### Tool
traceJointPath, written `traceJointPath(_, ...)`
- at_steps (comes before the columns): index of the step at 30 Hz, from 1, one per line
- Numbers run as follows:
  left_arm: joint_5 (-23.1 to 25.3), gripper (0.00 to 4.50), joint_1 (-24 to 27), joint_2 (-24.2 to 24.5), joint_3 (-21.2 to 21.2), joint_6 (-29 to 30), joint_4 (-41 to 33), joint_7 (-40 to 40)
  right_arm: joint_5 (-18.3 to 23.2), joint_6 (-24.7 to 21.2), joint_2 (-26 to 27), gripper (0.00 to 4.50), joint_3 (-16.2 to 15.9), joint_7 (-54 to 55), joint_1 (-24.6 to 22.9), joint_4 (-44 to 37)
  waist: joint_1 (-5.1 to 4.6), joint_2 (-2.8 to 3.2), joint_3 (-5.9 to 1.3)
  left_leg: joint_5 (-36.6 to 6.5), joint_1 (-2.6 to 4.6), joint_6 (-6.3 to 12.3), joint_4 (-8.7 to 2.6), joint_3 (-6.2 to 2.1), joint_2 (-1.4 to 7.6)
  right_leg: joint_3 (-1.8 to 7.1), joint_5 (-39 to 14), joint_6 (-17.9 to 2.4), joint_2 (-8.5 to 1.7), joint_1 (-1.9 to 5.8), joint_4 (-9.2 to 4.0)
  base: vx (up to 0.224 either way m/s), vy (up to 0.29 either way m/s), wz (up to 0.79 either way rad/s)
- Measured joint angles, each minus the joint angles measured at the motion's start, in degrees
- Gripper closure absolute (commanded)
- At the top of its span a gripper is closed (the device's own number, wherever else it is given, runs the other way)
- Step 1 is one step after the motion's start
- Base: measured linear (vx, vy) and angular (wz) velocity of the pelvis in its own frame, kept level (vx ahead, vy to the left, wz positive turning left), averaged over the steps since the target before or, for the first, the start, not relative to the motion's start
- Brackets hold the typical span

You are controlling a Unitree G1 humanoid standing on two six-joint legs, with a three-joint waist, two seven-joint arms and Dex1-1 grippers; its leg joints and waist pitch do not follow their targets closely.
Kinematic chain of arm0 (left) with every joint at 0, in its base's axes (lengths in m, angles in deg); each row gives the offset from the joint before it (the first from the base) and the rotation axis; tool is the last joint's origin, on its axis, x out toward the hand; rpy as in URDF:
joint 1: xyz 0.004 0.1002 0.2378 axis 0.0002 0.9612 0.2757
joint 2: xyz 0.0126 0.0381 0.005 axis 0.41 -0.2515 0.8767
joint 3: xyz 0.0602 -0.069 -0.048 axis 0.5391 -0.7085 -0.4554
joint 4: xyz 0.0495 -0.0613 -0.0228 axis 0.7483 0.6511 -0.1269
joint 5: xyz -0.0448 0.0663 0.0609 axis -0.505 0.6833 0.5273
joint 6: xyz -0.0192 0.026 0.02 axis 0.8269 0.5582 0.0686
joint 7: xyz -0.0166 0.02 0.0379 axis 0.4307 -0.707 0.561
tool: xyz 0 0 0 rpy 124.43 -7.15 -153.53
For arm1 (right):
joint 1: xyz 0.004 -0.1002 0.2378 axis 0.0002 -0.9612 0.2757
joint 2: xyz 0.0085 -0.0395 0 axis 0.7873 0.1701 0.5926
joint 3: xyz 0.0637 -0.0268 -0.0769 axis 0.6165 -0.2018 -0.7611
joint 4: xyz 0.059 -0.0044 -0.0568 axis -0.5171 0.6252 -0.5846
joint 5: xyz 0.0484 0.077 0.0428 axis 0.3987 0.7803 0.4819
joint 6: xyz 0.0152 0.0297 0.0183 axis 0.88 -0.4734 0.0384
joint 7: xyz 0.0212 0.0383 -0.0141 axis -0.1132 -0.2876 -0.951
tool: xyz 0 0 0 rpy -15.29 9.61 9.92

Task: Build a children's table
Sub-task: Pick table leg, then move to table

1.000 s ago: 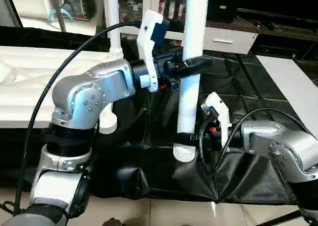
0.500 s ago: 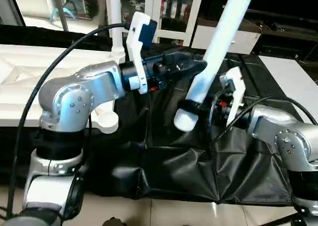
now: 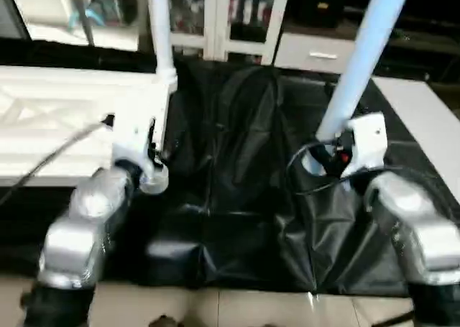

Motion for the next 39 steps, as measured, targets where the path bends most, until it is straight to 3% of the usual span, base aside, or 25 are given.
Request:
traceJointPath(4, 3.32, 0.81, 4.09, -3.53, 0.12, -6.9, 0.84, -3.96, 3.97, 1.01, 5.37, 2.59, 0.77, -0.42, -4.63, -2.03, 1.56, 1.29, -0.28, -1.17, 0.07, 1.47, 1.56, -0.66, -0.82, 0.26, 0.1, 1.04, -1.22, 1.35, -0.93, -0.013, 0.133, 0.0)
traceJointPath(6, 4.36, 0.81, 5.07, -3.65, 0.0, -8.17, 2.1, -5.16, 4.1, 1.12, 5.71, 2.59, 0.24, -0.44, -5.83, -1.81, 1.35, 1.48, -0.21, -1.01, 0.28, 2.87, 0.9, 0.88, -1.52, 0.39, 0.08, 1.02, -2.17, 1.46, -2.15, -0.022, 0.192, 0.09)
traceJointPath(9, 6.0, 0.81, 5.23, -3.54, -0.39, -10.39, 3.76, -5.97, 3.55, 3.87, 6.0, 2.59, 0.23, -0.23, -6.72, -1.83, -1.35, 1.58, -0.13, -0.22, 0.34, 5.37, -0.22, 3.32, -2.86, -1.15, -2.38, -1.52, -3.77, 0.47, 0.01, -0.057, 0.213, 0.16)
traceJointPath(11, 6.74, 0.81, 5.0, -3.86, -0.3, -11.85, 4.62, -6.31, 2.72, 5.6, 6.04, 2.59, 0.36, 0.2, -8.58, -1.87, -3.21, 0.67, -0.36, 0.18, 0.35, 6.18, -0.8, 4.72, -4.08, -2.75, -3.14, -0.52, -3.1, 0.41, 1.47, -0.071, 0.163, 0.08)
traceJointPath(12, 7.22, 0.81, 4.82, -4.49, 0.06, -12.48, 5.04, -6.48, 2.18, 6.07, 6.13, 2.59, 0.9, 0.47, -9.85, -1.88, -3.82, 0.61, -0.37, 0.37, 0.29, 6.52, -1.1, 5.55, -4.17, -2.04, -2.22, 1.09, -3.87, 0.49, 0.8, -0.075, 0.125, 0.18)
traceJointPath(13, 7.6, 0.81, 4.61, -5.21, 1.19, -13.02, 5.04, -6.5, 1.77, 6.39, 6.1, 2.59, 1.52, 0.91, -10.91, -1.7, -3.22, 0.3, -0.42, -1.12, -0.1, 5.91, 0.9, 5.12, -4.41, -1.04, -0.4, 3.16, -4.7, 0.6, 0.05, -0.03, 0.182, -0.07)
traceJointPath(14, 7.72, 0.81, 4.93, -5.77, 2.34, -13.47, 5.06, -6.5, 1.37, 6.46, 6.08, 2.59, 1.81, 1.15, -10.67, -0.89, -2.9, 1.07, -0.43, -3.11, -1.84, 4.42, 8.1, -1.73, -4.76, -0.63, 0.94, 4.1, -5.12, 0.18, 0.11, -0.03, 0.182, -0.07)
traceJointPath(15, 7.77, 0.81, 5.22, -5.81, 2.57, -13.51, 5.35, -6.49, 1.3, 6.48, 6.33, 2.59, 1.8, 1.17, -10.82, -0.75, -3.45, 1.15, -0.39, -3.89, -1.84, 2.78, 11.06, -5.24, -4.65, -1.13, 1.21, 4.52, -6.24, 0.18, 0.32, -0.018, 0.279, -0.49)
traceJointPath(16, 7.95, 0.81, 5.15, -5.99, 2.59, -13.79, 5.5, -6.49, 1.33, 6.7, 6.75, 2.59, 1.79, 1.17, -11.04, -0.86, -4.12, 1.47, -0.53, -4.99, -1.29, 0.87, 10.11, -6.85, -3.43, -1.75, 1.37, 4.8, -7.2, 0.12, 0.26, -0.061, 0.306, -0.27)
traceJointPath(17, 8.23, 0.81, 4.68, -6.3, 2.58, -14.57, 5.41, -6.49, 1.31, 7.0, 7.06, 2.59, 2.07, 1.22, -11.07, -0.88, -5.2, 2.28, -0.53, -6.0, -0.63, -0.74, 7.38, -6.36, -2.0, -2.04, 1.24, 4.76, -7.79, 0.14, 0.16, -0.061, 0.306, -0.27)
traceJointPath(18, 8.46, 0.81, 4.97, -6.37, 2.38, -15.15, 5.36, -6.52, 1.31, 7.01, 7.41, 2.59, 1.87, 1.21, -11.19, -0.83, -6.45, 2.16, -0.5, -5.5, -0.69, 0.49, 7.14, -5.74, -2.47, -1.1, 0.24, 4.01, -7.4, 0.03, -0.63, -0.064, 0.27, 0.09)
traceJointPath(19, 8.64, 0.81, 5.56, -6.19, 1.86, -15.28, 5.41, -6.64, 1.31, 7.05, 7.84, 2.59, 1.11, 1.14, -11.08, -0.85, -7.66, 2.46, -0.35, -4.92, -0.74, 1.47, 6.23, -5.52, -3.1, -0.93, -2.45, 0.9, -6.86, -0.62, 1.03, -0.069, 0.254, 0.09)
traceJointPath(20, 8.95, 0.81, 6.14, -5.88, 1.27, -15.39, 5.71, -7.0, 1.32, 7.51, 8.07, 2.59, 0.12, 0.89, -11.03, -0.95, -8.26, 2.09, -0.49, -3.94, -0.53, 2.86, 5.29, -5.15, -3.54, -1.87, -4.48, -1.15, -4.86, -1.1, 5.03, -0.069, 0.254, 0.09)
traceJointPath(21, 9.52, 0.81, 6.33, -5.59, 1.15, -15.71, 5.82, -7.18, 1.22, 7.9, 8.04, 2.59, -0.19, 0.8, -11.1, -0.99, -8.2, 2.13, -0.5, -3.36, -0.52, 3.51, 4.46, -4.66, -3.98, -2.69, -4.9, -1.89, -2.71, -0.74, 6.02, -0.093, 0.243, 0.02)
traceJointPath(23, 10.9, 0.81, 6.35, -5.55, 1.17, -17.12, 5.8, -7.47, 0.96, 8.94, 7.64, 2.59, -0.1, 0.69, -10.62, -1.19, -7.57, 0.9, -0.85, -2.46, -0.75, 4.29, 3.26, -3.08, -5.71, -3.45, -4.24, -1.88, 0.84, 1.17, 4.26, -0.099, 0.178, -0.04)
traceJointPath(25, 11.55, 0.81, 6.45, -6.24, 2.13, -17.36, 5.64, -7.86, 0.88, 9.23, 7.4, 2.59, 0.61, 0.5, -11.1, -1.01, -6.75, 1.45, -0.57, -2.23, -0.77, 4.42, 2.12, -1.43, -5.95, -2.84, -3.62, -1.86, 0.12, 1.51, 3.02, -0.108, 0.157, 0.06)
traceJointPath(28, 11.42, 0.81, 6.9, -7.5, 1.61, -17.57, 5.54, -8.61, 1.04, 9.21, 7.85, 2.59, 0.66, -0.15, -11.09, -0.83, -6.65, 2.94, 0.22, -2.05, -0.99, 4.06, 1.87, -1.67, -5.85, -3.09, -3.56, -1.2, 0.42, 2.43, 1.58, -0.103, 0.13, 0.09)
traceJointPath(30, 11.43, 0.81, 6.97, -7.81, 1.03, -17.57, 5.47, -9.02, 1.16, 9.21, 7.76, 2.59, 1.02, -0.31, -11.03, -0.84, -6.09, 2.8, 0.18, -2.03, -1.81, 4.04, 1.63, -1.32, -5.73, -2.62, -4.19, -1.11, 0.14, 2.46, 3.87, -0.087, 0.062, 0.23)
traceJointPath(32, 11.38, 0.81, 7.15, -7.94, 0.69, -17.65, 5.48, -8.94, 1.17, 9.26, 7.48, 2.59, 1.12, -0.3, -10.4, -0.83, -5.04, 0.94, -0.73, -1.4, -2.85, 2.98, 0.45, -0.45, -5.8, -1.47, -4.96, 0.56, -0.21, 2.57, 2.75, -0.064, -0.045, 0.25)
traceJointPath(33, 11.38, 0.81, 7.45, -8.13, 0.63, -17.65, 5.5, -8.87, 1.16, 9.34, 7.29, 2.59, 1.12, -0.31, -9.92, -0.83, -4.28, 0.73, -0.73, -1.37, -3.03, 2.75, 0.12, -0.42, -5.95, -1.67, -4.65, 0.69, -0.76, 2.05, 2.56, -0.059, -0.066, -0.03)
traceJointPath(34, 11.38, 0.81, 7.63, -8.17, 0.67, -17.76, 5.52, -8.55, 1.09, 9.54, 6.82, 2.59, 1.12, -0.32, -9.87, -0.8, -3.41, 0.79, -0.65, -1.62, -3.05, 2.24, 0.47, -0.71, -5.96, -1.78, -4.33, 0.74, -1.14, 1.98, 2.47, -0.014, -0.023, -0.22)
traceJointPath(35, 11.34, 0.81, 7.72, -8.28, 1.12, -18.24, 5.49, -7.99, 0.95, 9.69, 6.21, 2.59, 1.15, -0.35, -9.9, -0.71, -2.52, 1.37, -0.52, -1.36, -2.77, 1.77, 2.19, -3.28, -5.69, -2.54, -4.1, 0.72, -1.38, 2.31, 2.51, -0.014, -0.023, -0.22)
traceJointPath(36, 11.34, 0.81, 7.7, -8.2, 1.47, -18.81, 5.42, -7.54, 0.85, 9.9, 6.01, 2.59, 1.18, -0.4, -9.91, -0.66, -2.39, 1.89, -0.39, -0.73, -2.26, 1.4, 2.76, -4.53, -4.38, -3.68, -4.06, 0.74, -1.56, 2.46, 2.55, -0.008, 0.033, -0.32)
traceJointPath(37, 11.35, 0.81, 7.57, -8.01, 1.7, -19.2, 5.35, -7.27, 0.85, 10.06, 6.14, 2.59, 1.17, -0.45, -10.01, -0.6, -3.1, 2.54, 0.11, -0.88, -1.88, 1.62, 2.88, -4.4, -3.53, -4.71, -4.12, 0.8, -1.66, 2.87, 2.18, -0.072, 0.057, -0.16)
traceJointPath(39, 11.42, 0.81, 7.61, -7.77, 1.82, -19.23, 5.34, -6.97, 0.68, 10.1, 6.26, 2.59, 0.99, -0.94, -10.21, -0.35, -4.52, 2.62, 0.34, -0.98, -1.48, 1.7, 1.81, -4.56, -3.45, -4.45, -4.59, 0.6, -0.98, 3.62, 0.8, -0.07, 0.056, -0.08)
